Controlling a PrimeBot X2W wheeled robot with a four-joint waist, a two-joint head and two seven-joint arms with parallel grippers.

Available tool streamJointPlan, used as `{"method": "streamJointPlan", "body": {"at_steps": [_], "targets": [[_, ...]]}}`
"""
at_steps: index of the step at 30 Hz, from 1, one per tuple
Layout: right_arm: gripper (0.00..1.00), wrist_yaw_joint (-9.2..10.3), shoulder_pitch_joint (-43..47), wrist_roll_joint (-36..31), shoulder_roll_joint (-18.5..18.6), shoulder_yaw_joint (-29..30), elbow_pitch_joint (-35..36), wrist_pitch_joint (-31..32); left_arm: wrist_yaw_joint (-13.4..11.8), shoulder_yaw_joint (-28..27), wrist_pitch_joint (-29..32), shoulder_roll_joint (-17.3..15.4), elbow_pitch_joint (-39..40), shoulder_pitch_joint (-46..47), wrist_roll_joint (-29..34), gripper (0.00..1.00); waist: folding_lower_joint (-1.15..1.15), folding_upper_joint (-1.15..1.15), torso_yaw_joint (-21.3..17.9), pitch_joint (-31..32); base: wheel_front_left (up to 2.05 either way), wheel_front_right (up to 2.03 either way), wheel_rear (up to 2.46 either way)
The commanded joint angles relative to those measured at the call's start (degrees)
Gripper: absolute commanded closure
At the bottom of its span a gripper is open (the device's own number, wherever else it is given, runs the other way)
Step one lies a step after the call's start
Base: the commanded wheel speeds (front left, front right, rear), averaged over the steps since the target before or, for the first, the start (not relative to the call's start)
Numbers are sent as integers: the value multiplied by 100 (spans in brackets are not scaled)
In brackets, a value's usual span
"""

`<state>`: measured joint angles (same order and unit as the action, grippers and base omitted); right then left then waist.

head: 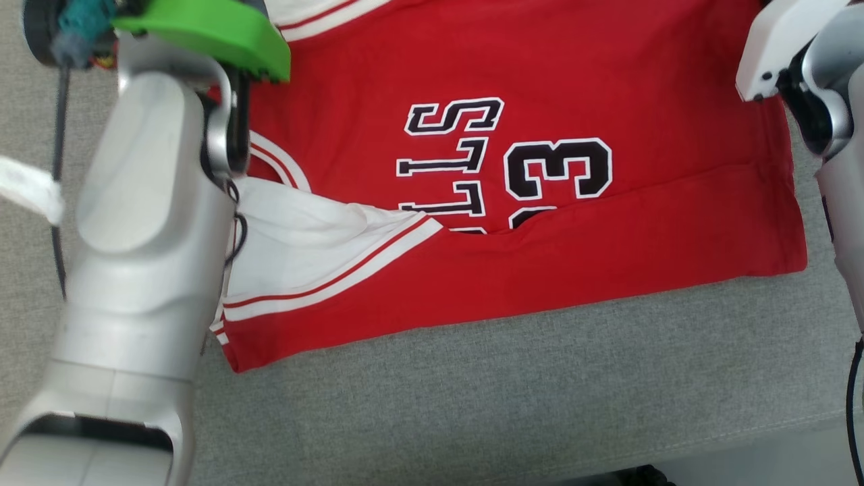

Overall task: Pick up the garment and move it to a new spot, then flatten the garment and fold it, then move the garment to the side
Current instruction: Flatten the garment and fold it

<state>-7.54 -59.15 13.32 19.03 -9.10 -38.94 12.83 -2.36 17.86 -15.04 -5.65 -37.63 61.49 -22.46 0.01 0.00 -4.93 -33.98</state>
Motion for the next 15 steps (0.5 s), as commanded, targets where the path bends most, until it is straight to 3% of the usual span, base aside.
{"method": "streamJointPlan", "body": {"at_steps": [1, 9, 15], "targets": [[100, 10, 192, 24, 64, -33, 60, -124, 85, -56, -15, 40, 271, -365, 36, 100, -1, 0, 106, 145, 0, 0, 0], [100, 10, 1089, 256, 283, -175, 552, -710, 322, -214, -15, 136, 1603, -2110, 277, 100, -1, 0, 265, 649, 0, 0, 0], [100, 10, 1800, 256, 432, -235, 925, -769, 436, -166, -9, 153, 2069, -3151, 315, 100, -1, 0, 305, 1063, 0, 0, 0]]}}
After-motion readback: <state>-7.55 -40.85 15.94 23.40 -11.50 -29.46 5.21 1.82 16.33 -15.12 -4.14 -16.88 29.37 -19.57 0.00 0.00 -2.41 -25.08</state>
